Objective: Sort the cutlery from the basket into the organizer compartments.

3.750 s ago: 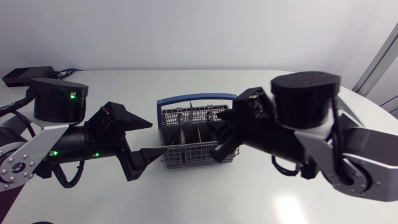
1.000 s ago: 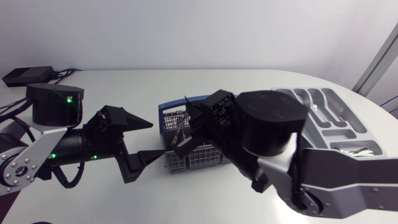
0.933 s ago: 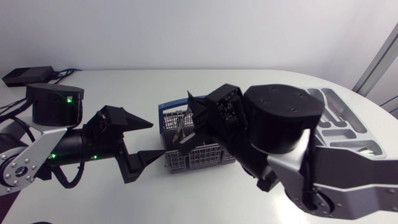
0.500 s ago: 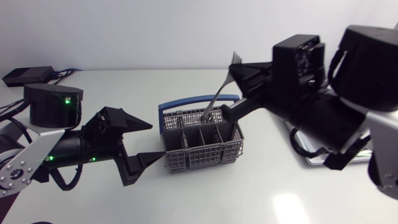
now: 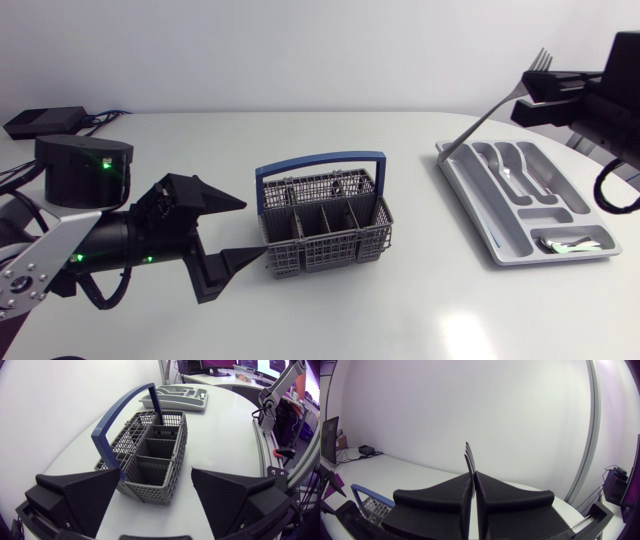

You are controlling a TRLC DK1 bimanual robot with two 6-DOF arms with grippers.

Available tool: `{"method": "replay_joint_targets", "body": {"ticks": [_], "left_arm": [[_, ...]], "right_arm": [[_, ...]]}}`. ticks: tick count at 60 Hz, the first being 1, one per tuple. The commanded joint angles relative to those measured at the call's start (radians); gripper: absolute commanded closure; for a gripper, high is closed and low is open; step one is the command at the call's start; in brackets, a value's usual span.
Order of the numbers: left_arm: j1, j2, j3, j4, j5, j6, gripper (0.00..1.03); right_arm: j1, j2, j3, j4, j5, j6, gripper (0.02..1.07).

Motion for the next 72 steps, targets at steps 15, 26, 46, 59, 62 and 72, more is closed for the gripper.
{"method": "replay_joint_targets", "body": {"ticks": [15,26,46,59,62,72], "left_arm": [[-0.009,-0.015,-0.009,-0.009,-0.015,-0.019,0.05],[-0.010,-0.020,-0.009,-0.014,-0.018,-0.019,0.05],[-0.010,-0.026,-0.010,-0.018,-0.019,-0.017,0.05],[-0.010,-0.028,-0.010,-0.018,-0.021,-0.019,0.05],[-0.010,-0.031,-0.010,-0.021,-0.021,-0.017,0.05],[-0.012,-0.037,-0.009,-0.024,-0.021,-0.017,0.05]], "right_arm": [[-0.184,0.027,0.055,-0.003,-0.124,0.058,1.01],[-0.213,0.063,0.075,-0.015,-0.122,0.055,1.01],[-0.363,0.314,0.302,-0.253,-0.158,-0.083,1.01],[-0.420,0.507,0.509,-0.412,-0.133,-0.201,1.01],[-0.440,0.563,0.571,-0.446,-0.133,-0.226,1.01],[-0.469,0.713,0.727,-0.529,-0.087,-0.296,1.01]]}}
